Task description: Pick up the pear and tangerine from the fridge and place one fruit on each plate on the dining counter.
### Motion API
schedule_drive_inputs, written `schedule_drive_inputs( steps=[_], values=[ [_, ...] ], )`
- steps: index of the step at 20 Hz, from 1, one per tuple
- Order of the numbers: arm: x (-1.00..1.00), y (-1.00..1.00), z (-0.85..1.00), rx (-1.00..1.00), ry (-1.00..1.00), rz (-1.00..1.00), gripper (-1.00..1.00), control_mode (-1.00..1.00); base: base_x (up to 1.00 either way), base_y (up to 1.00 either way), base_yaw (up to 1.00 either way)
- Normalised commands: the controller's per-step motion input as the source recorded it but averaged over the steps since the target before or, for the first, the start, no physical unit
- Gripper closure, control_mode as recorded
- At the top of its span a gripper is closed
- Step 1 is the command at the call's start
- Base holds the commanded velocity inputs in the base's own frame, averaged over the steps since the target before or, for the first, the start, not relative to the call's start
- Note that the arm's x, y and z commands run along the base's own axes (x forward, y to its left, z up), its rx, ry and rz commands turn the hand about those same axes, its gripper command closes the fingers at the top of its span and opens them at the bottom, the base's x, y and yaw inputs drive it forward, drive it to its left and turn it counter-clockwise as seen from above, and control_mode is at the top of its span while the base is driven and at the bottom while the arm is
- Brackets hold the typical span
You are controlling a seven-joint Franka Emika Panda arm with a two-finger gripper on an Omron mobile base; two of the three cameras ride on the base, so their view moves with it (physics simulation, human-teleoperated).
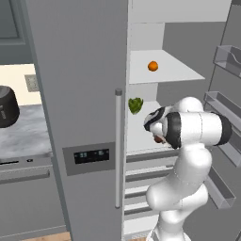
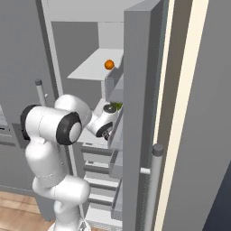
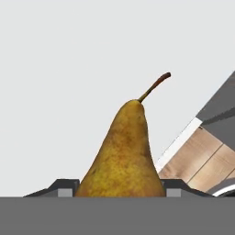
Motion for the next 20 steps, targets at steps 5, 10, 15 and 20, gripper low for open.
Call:
schedule_drive_inputs(
  steps=[5, 10, 15, 20],
  values=[
    [-0.70, 0.00, 0.81, 0.00, -0.02, 0.00, 1.00, -1.00, 0.00, 0.00, 0.00],
    [-0.55, 0.00, 0.96, -0.02, -0.01, 0.00, 1.00, -1.00, 0.00, 0.00, 0.00],
    [-0.47, -0.02, 0.92, -0.03, 0.00, 0.00, 1.00, -1.00, 0.00, 0.00, 0.00],
    [-0.57, -0.01, 0.77, -0.02, 0.00, 0.03, 1.00, -1.00, 0.00, 0.00, 0.00]
  ],
)
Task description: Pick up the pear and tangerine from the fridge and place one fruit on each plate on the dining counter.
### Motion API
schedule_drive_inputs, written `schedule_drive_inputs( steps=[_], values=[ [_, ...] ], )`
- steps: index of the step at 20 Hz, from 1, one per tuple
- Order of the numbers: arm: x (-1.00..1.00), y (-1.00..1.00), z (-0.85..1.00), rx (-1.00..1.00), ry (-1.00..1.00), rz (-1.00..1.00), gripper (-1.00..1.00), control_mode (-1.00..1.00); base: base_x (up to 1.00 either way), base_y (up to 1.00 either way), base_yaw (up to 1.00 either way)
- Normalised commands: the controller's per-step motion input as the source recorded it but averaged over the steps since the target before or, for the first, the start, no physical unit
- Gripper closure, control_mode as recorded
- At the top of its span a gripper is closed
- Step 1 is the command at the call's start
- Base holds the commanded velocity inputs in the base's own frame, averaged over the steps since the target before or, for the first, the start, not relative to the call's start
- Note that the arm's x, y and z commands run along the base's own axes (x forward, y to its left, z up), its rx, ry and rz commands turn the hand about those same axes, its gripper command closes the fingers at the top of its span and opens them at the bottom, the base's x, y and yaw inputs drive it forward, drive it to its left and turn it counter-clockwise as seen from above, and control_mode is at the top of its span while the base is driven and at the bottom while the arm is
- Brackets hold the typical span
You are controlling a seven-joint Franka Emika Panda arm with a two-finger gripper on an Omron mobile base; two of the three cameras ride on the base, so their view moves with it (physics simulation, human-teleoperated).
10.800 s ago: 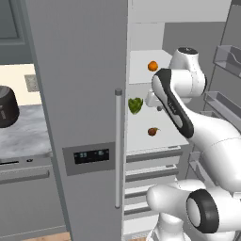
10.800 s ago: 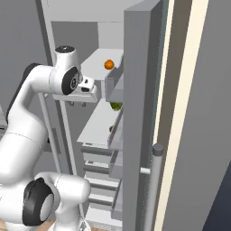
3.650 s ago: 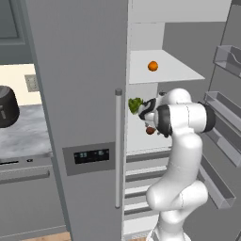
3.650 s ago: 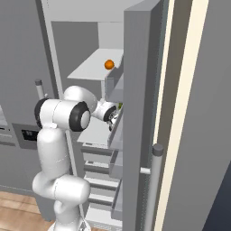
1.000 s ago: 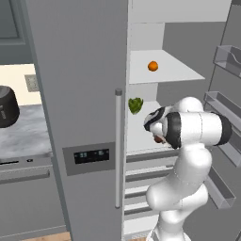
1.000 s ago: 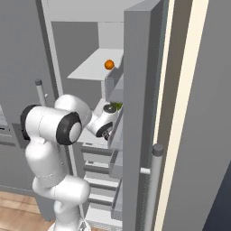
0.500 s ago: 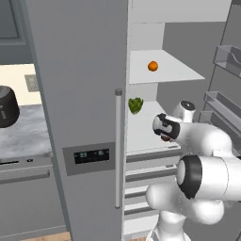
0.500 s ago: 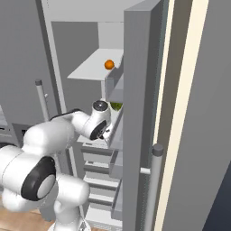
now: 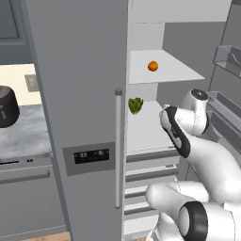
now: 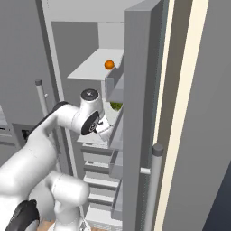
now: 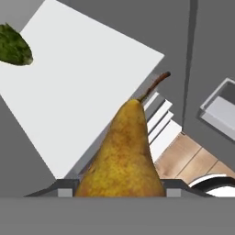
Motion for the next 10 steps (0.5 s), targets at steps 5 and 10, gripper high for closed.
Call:
schedule_drive_inputs(
  steps=[5, 10],
  values=[
    [-0.68, 0.00, 0.60, -0.05, -0.01, 0.13, 1.00, -1.00, 0.00, 0.00, 0.00],
    [-0.77, 0.04, 0.50, -0.11, -0.04, 0.23, 1.00, -1.00, 0.00, 0.00, 0.00]
  ],
)
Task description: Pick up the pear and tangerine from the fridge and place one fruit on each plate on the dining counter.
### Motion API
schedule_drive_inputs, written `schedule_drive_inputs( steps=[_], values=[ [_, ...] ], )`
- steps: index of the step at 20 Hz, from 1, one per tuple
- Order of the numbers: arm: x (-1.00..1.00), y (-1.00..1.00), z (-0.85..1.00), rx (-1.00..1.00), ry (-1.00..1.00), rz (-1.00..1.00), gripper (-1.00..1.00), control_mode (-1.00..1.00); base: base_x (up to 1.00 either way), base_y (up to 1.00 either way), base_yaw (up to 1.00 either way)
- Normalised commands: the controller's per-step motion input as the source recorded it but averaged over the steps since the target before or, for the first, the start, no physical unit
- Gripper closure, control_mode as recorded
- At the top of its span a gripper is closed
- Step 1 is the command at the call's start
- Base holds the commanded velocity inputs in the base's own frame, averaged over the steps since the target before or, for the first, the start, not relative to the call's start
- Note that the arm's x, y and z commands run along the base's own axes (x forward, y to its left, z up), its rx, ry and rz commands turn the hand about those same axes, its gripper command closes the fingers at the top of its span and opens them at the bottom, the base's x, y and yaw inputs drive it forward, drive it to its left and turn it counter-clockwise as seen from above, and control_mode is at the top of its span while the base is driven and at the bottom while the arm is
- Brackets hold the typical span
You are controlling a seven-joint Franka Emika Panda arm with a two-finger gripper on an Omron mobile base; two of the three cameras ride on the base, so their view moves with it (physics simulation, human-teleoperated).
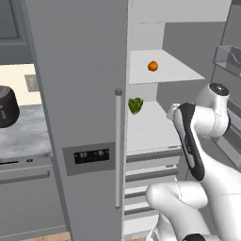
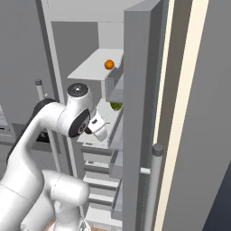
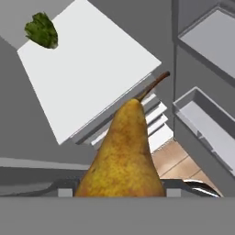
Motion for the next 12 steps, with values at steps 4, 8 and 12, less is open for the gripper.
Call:
schedule_drive_inputs(
  steps=[4, 8, 12],
  values=[
    [-0.79, 0.12, 0.49, -0.17, -0.09, 0.25, 1.00, -1.00, 0.00, 0.00, 0.00],
    [-0.76, 0.14, 0.35, -0.20, -0.09, 0.25, 1.00, -1.00, 0.00, 0.00, 0.00],
    [-0.72, 0.21, 0.20, -0.20, -0.04, 0.27, 1.00, -1.00, 0.00, 0.00, 0.00]
  ],
)
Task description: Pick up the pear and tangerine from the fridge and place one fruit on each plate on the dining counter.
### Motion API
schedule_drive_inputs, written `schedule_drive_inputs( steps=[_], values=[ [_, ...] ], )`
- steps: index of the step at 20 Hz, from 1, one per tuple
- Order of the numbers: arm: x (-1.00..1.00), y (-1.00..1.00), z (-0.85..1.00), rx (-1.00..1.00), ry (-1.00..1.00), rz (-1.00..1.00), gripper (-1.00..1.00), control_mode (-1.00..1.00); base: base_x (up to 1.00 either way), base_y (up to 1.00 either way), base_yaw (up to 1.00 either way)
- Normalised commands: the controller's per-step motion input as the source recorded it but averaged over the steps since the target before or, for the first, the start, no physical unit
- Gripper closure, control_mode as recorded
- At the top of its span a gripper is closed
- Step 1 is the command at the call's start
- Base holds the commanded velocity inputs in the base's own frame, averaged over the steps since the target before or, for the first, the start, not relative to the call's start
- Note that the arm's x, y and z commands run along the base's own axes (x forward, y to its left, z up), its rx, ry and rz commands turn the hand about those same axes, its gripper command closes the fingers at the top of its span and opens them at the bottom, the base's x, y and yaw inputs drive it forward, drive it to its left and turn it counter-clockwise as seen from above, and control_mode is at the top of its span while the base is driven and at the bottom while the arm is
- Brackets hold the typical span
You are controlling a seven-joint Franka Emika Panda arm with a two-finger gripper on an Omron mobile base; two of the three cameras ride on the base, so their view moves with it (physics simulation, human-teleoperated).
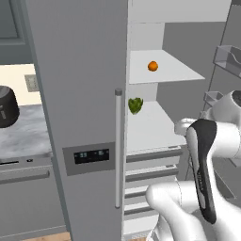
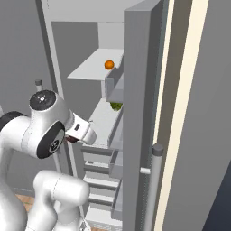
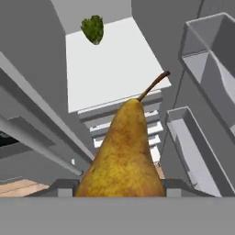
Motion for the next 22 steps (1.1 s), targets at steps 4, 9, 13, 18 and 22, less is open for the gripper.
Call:
schedule_drive_inputs(
  steps=[4, 9, 13, 18, 22],
  values=[
    [-0.60, 0.20, 0.19, -0.16, 0.00, 0.25, 1.00, -1.00, 0.00, 0.00, 0.00],
    [-0.27, 0.11, 0.31, -0.05, 0.00, 0.22, 1.00, -1.00, 0.00, 0.00, 0.00],
    [-0.12, 0.01, 0.34, -0.02, -0.04, 0.21, 1.00, -1.00, 0.00, 0.00, 0.00],
    [-0.04, 0.00, 0.06, 0.00, -0.01, 0.11, 1.00, -1.00, 0.00, 0.00, 0.00],
    [-0.06, 0.02, 0.00, 0.00, 0.00, 0.00, 1.00, -1.00, 0.00, 0.00, 0.00]
  ],
)
